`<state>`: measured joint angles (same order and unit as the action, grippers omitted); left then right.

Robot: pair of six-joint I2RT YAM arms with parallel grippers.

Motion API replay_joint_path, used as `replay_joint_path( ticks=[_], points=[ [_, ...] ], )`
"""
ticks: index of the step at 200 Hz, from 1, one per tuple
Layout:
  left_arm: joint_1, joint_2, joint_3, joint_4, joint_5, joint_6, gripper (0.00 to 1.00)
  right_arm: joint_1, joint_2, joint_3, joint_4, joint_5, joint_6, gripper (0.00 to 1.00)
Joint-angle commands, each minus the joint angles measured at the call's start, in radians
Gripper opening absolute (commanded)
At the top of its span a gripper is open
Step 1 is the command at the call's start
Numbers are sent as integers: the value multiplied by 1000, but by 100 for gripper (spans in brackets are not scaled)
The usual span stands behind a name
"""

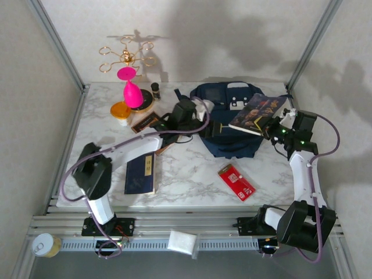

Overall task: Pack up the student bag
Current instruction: Pass the book, then open the student bag at the middle-right of the table.

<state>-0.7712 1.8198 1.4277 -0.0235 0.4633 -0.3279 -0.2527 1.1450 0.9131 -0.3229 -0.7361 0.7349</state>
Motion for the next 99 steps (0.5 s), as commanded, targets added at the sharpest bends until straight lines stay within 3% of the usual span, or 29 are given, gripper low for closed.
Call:
replay_joint_path(
  ticks=[1,48,99],
  points=[
    [-37,129,108,-144,56,234,49,-50,8,53,-9,132,-63,0],
    [-111,345,334,-270,52,366,48,-134,18,34,-30,193,-83,0],
    [-118,470,490,-262,-21,360,42,-179,4,1,-32,216,-92,0]
  ],
)
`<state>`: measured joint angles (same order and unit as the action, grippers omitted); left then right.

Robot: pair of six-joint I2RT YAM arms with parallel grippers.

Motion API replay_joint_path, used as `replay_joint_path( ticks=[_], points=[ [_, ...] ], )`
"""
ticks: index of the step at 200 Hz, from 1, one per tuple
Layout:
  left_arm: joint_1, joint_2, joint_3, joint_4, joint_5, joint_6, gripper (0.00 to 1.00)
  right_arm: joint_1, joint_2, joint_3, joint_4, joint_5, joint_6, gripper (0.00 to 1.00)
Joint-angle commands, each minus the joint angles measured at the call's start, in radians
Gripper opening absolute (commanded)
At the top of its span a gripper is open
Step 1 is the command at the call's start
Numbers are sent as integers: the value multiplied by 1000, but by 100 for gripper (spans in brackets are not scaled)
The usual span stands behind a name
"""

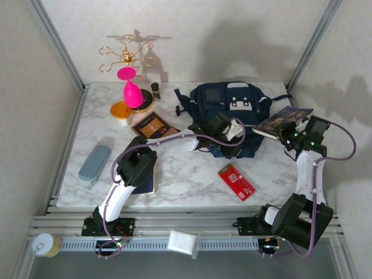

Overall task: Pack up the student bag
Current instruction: Open the student bag at the middle-right of the table.

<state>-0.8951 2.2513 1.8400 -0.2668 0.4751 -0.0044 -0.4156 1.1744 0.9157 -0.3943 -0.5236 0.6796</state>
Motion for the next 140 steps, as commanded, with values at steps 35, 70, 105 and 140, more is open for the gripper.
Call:
replay_joint_path(
  ticks=[35,70,105,140],
  points=[
    [10,87,136,-24,-67,32,37,-21,-26,-14,46,-7,-38,0],
    [11,133,198,-83,-74,58,36,-20,-22,-12,50,-23,-36,0],
    [4,149,242,-121,-46,63,36,-20,-29,-18,55,-30,-34,0],
    [39,157,262,-92,-61,9,25,-20,-31,-31,61,-34,-34,0]
  ],
)
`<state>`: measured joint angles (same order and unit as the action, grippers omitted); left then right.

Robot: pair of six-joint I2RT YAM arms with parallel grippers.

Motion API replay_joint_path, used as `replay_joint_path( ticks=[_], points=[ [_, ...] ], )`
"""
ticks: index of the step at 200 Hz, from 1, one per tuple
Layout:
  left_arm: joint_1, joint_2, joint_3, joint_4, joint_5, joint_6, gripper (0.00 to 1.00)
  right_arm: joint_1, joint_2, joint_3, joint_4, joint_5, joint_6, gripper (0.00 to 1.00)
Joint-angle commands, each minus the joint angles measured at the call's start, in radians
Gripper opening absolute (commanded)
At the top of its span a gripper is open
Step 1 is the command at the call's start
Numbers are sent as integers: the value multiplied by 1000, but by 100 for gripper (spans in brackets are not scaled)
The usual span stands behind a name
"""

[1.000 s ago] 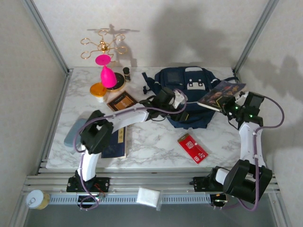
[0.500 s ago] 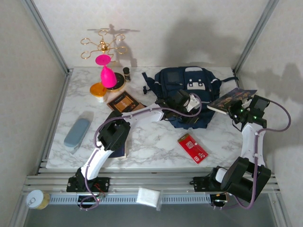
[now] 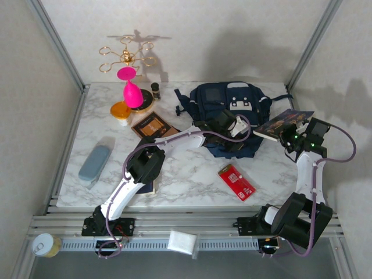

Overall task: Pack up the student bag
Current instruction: Open the student bag at the middle-right of the table.

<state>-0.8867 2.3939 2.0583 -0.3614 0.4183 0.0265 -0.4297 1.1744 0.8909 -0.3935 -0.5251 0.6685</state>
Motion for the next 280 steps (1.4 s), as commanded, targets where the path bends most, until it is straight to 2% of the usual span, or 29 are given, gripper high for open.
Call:
replay_joint_path(
  ticks=[1,67,83,150,166,205,217,248,280],
  points=[
    [32,14,43,4,-5,-25,24,-6,-31,-6,59,-32,-23,0],
    [43,36,68,21,-4,-26,20,-6,-39,-6,51,-30,-29,0],
    [39,49,66,12,22,-21,26,-6,-41,-6,51,-35,-27,0],
    [20,80,51,-58,31,61,26,-6,-46,-18,62,-45,-15,0],
    [21,90,51,-70,13,80,24,-6,-45,-17,63,-47,-16,0],
    [33,106,118,-101,4,76,9,-7,-55,-22,59,-52,-9,0],
    [34,89,136,-108,10,75,0,-6,-62,-19,49,-50,-12,0],
    [34,1,141,-73,-55,36,0,-6,-89,15,-25,5,-33,0],
    [32,-99,141,-51,-158,8,0,-6,-142,35,-124,10,-34,0]
  ],
)
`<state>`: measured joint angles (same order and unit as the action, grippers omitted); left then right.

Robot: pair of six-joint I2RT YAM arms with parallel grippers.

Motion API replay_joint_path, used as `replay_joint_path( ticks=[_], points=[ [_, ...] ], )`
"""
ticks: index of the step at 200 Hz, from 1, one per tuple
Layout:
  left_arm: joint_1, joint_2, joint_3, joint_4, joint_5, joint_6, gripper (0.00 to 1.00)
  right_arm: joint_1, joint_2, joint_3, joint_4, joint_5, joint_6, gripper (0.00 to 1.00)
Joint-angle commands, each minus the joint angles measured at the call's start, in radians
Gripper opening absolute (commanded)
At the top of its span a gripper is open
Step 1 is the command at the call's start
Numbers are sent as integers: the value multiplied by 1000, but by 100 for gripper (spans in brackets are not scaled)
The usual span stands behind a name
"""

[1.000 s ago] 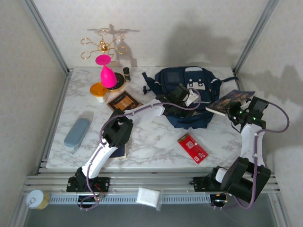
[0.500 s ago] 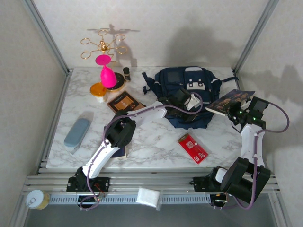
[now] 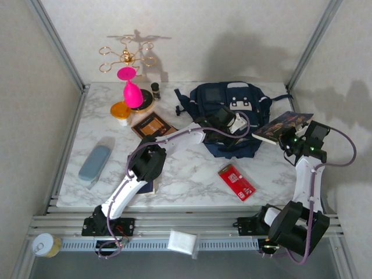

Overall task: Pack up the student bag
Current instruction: Open the student bag at the middle-right of the table, then place the book in the student bag.

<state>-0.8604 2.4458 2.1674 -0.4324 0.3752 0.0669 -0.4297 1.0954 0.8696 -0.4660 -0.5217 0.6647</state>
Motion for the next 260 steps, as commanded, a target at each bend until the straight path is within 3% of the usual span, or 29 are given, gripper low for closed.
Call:
replay_joint_path(
  ticks=[1,30,79,98,120,157,173,203,231,260],
  points=[
    [5,-155,32,21,-118,-32,0,-6,-65,58,-55,7,-31,0],
    [3,-238,16,87,-188,-36,0,-6,-102,82,-178,13,-72,0],
    [-9,-290,32,189,-249,-41,0,68,-142,14,-247,-146,-92,0],
    [-21,-306,37,215,-313,-50,0,123,-149,-58,-170,-228,-37,0],
    [-39,-317,36,210,-303,-24,0,236,-133,-107,16,-301,55,0],
    [-60,-348,6,218,-357,-39,0,358,3,-212,430,-371,192,0],
    [-61,-373,-24,241,-393,-56,0,380,75,-195,525,-332,170,0],
    [-60,-402,-52,252,-443,-52,0,397,278,-155,701,-379,129,1],
    [-60,-421,-74,262,-461,-59,0,399,433,-70,677,-358,1,5],
    [-60,-423,-80,257,-491,-47,0,399,551,46,525,-283,-126,22]
  ],
)
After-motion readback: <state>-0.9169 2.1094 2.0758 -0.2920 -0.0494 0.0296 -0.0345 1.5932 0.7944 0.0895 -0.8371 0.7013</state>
